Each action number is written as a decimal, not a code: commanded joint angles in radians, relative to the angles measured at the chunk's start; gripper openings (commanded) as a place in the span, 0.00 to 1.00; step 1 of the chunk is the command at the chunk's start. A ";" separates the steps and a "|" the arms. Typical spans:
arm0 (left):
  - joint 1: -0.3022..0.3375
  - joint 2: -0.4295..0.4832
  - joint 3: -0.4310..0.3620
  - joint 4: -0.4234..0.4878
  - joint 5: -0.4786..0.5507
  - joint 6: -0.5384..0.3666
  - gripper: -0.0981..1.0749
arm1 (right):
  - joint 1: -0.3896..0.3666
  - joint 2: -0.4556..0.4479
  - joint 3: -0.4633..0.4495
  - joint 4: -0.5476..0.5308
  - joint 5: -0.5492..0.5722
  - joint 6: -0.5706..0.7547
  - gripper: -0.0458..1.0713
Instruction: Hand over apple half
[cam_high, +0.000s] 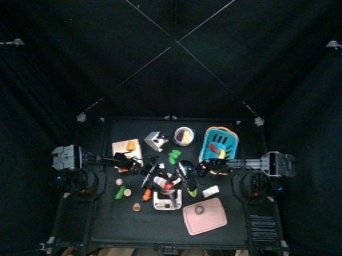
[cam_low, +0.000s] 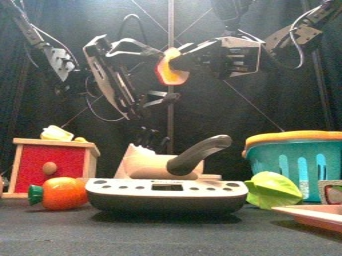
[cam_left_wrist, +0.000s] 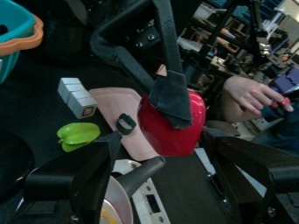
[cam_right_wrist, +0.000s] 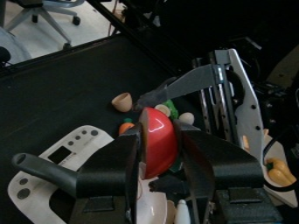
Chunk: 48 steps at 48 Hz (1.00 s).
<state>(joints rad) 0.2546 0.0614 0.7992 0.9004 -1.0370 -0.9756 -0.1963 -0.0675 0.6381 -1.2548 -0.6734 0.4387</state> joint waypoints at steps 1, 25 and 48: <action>0.018 -0.006 -0.021 0.014 -0.061 0.000 0.97 | 0.002 -0.018 -0.014 0.003 -0.006 0.000 0.48; 0.038 0.048 -0.048 0.046 -0.118 -0.012 0.97 | 0.002 -0.015 -0.017 0.003 -0.006 -0.002 0.48; 0.038 0.058 -0.066 0.081 -0.133 -0.051 0.96 | 0.002 -0.015 -0.017 0.003 -0.006 -0.002 0.48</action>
<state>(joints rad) 0.2899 0.1273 0.7578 0.9802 -1.1582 -1.0262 -0.1963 -0.0644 0.6381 -1.2548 -0.6734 0.4387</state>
